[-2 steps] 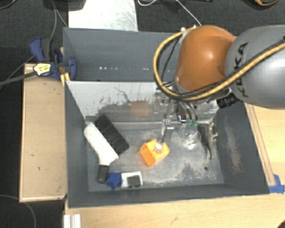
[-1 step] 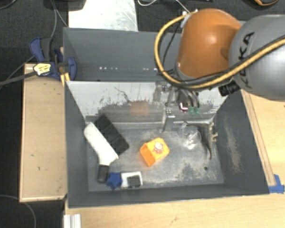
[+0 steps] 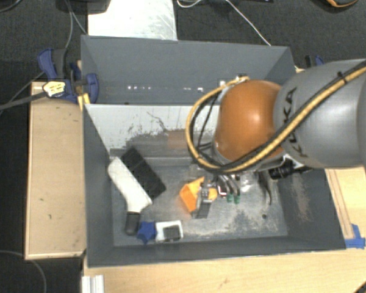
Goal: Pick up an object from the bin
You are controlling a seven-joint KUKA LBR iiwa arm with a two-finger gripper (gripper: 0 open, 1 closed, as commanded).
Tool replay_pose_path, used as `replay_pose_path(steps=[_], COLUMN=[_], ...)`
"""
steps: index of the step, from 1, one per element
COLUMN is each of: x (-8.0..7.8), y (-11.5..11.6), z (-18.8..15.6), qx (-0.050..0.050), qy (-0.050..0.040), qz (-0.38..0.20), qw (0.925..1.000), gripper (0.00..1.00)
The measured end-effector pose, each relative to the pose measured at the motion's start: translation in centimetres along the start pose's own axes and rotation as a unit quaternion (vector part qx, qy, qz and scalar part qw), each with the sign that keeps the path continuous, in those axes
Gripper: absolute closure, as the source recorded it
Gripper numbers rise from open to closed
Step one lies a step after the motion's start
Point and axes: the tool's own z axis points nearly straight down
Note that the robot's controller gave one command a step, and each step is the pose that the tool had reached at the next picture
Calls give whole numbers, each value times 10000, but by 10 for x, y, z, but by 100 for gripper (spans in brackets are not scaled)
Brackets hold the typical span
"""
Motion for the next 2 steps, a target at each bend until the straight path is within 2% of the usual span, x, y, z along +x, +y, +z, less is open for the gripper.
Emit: replay_pose_path(steps=[1, 2], x=[-33, -33], y=[12, 12], z=[10, 10], qx=[-11, -12], qy=[-72, -72], qz=[-105, -96], qw=[9999, 9999], gripper=[100, 0])
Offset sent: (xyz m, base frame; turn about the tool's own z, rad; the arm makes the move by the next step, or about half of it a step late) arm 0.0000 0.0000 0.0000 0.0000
